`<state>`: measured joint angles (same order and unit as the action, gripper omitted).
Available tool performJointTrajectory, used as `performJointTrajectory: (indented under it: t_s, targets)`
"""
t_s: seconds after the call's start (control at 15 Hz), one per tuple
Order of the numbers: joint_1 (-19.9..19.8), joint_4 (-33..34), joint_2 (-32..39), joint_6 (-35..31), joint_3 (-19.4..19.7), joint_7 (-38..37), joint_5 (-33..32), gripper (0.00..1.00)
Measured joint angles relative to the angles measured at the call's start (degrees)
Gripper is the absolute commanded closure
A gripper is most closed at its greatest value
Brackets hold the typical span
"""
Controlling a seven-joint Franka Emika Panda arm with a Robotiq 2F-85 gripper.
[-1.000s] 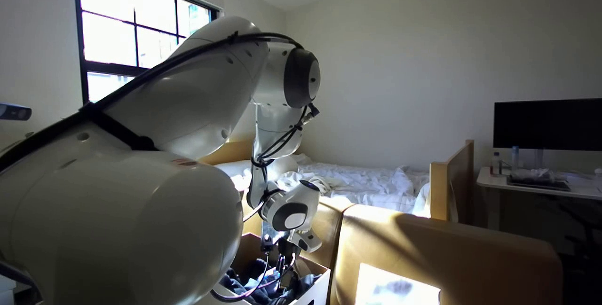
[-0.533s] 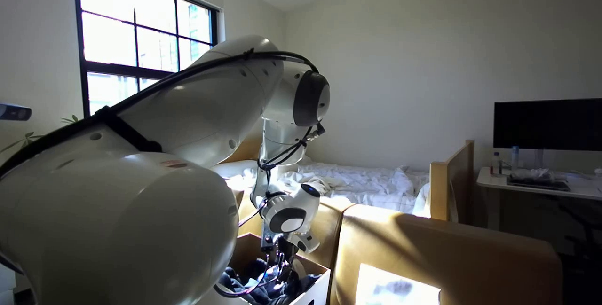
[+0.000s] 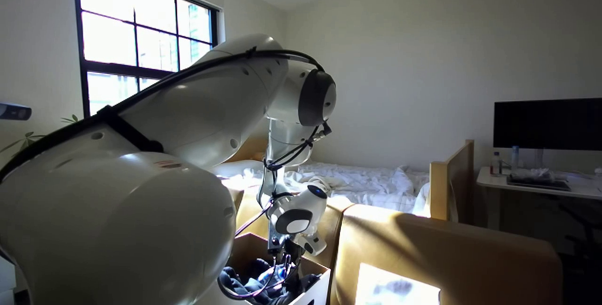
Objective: Pick the bottle in the box and put it on the shoulder of the couch
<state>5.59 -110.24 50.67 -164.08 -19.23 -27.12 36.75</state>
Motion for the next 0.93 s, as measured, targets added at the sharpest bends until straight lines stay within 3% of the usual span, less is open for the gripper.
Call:
performJointTrajectory:
  t_s: [0.2, 0.6, 0.93]
  targets:
    - [-1.24, -0.77, -0.38, 0.09, -0.35, 0.94, 0.15, 0.0]
    - [-11.27, -3.87, -1.9, 4.81, -9.11, 14.8, 6.19, 0.0]
    - [-8.5, -4.34, -3.46, 17.68, -1.76, 14.64, 6.39, 0.0]
